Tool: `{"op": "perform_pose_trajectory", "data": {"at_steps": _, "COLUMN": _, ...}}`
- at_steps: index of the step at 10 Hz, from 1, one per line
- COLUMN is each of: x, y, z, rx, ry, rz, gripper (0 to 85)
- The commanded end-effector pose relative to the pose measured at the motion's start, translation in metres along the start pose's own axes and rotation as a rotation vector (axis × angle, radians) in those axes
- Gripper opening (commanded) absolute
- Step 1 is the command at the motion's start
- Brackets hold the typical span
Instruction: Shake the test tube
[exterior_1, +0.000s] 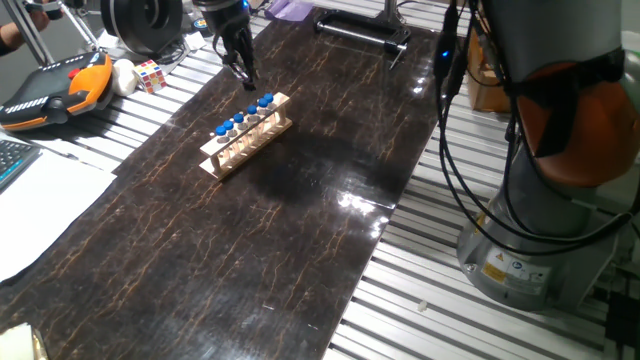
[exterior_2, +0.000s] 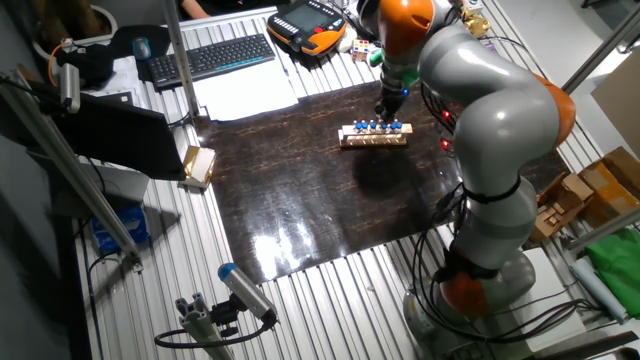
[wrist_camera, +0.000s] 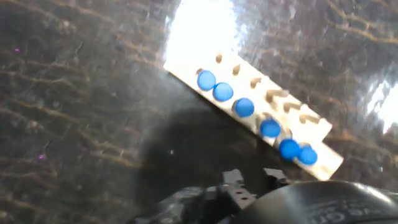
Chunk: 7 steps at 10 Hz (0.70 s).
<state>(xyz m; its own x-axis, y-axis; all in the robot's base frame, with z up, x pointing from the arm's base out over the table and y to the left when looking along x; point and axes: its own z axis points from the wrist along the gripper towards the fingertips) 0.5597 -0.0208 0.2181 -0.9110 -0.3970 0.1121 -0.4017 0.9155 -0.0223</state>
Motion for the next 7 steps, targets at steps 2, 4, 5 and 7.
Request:
{"op": "perform_pose_trajectory", "data": {"at_steps": 2, "x": -0.007, "y": -0.005, "z": 0.016, "rx": 0.000, "ry": -0.014, "rz": -0.024, "gripper": 61.0}}
{"op": "perform_pose_trajectory", "data": {"at_steps": 4, "x": -0.012, "y": -0.010, "z": 0.031, "rx": -0.019, "ry": -0.031, "rz": -0.036, "gripper": 65.3}}
{"op": "perform_pose_trajectory", "data": {"at_steps": 5, "x": -0.014, "y": -0.011, "z": 0.036, "rx": -0.021, "ry": -0.033, "rz": -0.036, "gripper": 66.3}}
{"op": "perform_pose_trajectory", "data": {"at_steps": 7, "x": -0.020, "y": -0.012, "z": 0.042, "rx": -0.019, "ry": -0.052, "rz": -0.036, "gripper": 67.0}}
